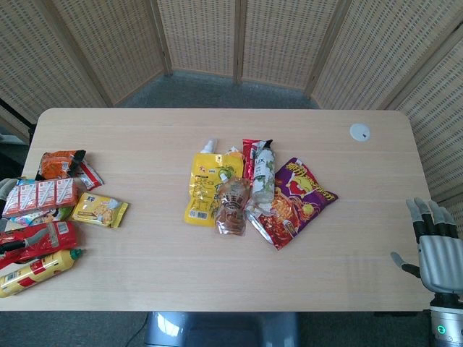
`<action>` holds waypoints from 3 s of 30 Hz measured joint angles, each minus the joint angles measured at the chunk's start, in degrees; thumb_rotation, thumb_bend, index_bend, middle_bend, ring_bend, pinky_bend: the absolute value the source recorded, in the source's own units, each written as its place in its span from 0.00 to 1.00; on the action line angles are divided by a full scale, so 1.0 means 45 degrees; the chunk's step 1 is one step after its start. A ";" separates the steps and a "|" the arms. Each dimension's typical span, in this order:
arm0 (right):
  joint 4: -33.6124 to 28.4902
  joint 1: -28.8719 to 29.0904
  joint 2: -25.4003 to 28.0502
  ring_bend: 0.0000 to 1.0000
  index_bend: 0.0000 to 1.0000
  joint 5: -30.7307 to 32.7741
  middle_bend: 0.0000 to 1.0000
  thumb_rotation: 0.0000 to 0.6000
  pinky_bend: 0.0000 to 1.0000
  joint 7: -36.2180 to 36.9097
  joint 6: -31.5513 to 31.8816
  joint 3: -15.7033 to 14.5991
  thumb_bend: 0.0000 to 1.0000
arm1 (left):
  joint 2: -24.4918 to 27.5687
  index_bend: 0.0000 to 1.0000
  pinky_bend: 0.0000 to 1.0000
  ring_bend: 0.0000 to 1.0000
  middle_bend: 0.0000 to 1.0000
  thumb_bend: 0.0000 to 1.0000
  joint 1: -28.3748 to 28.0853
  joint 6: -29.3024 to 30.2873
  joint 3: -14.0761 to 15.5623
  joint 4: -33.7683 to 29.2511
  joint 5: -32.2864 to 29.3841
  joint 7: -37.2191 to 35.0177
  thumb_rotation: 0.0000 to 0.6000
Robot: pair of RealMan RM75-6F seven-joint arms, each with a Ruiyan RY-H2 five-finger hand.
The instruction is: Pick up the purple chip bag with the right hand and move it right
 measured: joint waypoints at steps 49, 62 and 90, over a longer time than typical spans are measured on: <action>0.0590 0.4237 -0.3498 0.00 0.00 0.5794 0.00 1.00 0.00 -0.1997 -0.5522 0.1286 0.00 | 0.0235 0.00 0.00 0.00 0.00 0.00 -0.0041 0.0140 0.0053 -0.0133 0.0304 -0.0363 0.51; 0.0682 0.5766 -0.4562 0.00 0.00 0.6399 0.00 1.00 0.00 -0.3586 -0.6308 0.0725 0.00 | 0.0316 0.00 0.00 0.00 0.00 0.00 0.0027 0.0313 0.0047 -0.0189 0.0458 -0.0662 0.52; 0.1524 0.8874 -0.5081 0.00 0.00 0.7938 0.00 1.00 0.00 -0.4452 -0.8713 -0.0180 0.00 | 0.0331 0.00 0.00 0.00 0.00 0.00 0.0023 0.0321 0.0071 -0.0224 0.0537 -0.0800 0.53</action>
